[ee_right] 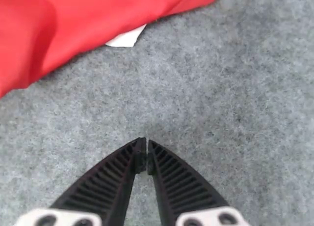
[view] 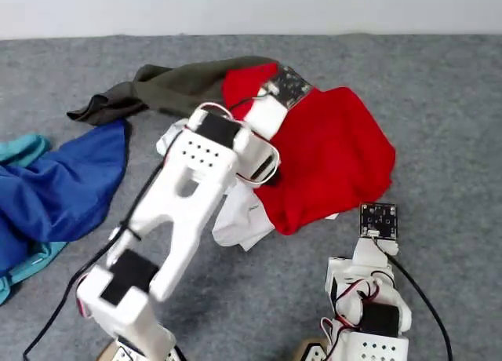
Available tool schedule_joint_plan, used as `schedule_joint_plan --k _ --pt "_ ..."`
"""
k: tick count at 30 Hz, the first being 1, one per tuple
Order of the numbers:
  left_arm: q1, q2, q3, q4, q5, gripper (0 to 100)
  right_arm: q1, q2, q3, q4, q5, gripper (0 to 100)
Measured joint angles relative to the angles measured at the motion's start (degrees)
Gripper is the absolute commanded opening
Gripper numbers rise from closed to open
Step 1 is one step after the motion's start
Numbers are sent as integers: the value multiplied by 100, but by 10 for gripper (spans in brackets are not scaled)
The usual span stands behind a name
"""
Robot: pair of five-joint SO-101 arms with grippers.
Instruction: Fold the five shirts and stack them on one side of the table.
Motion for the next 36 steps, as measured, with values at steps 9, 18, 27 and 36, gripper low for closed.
schedule_joint_plan --k 9,18,27,36 --pt "-35 1512 -536 -53 18 255 0 0 0 0 0 9" --pt "0 2215 -800 62 26 9 0 0 0 0 0 9" --pt "-220 2259 -2945 2092 -149 13 0 0 0 0 0 9" --pt "-993 1275 -5451 2259 316 13 0 0 0 0 0 9"
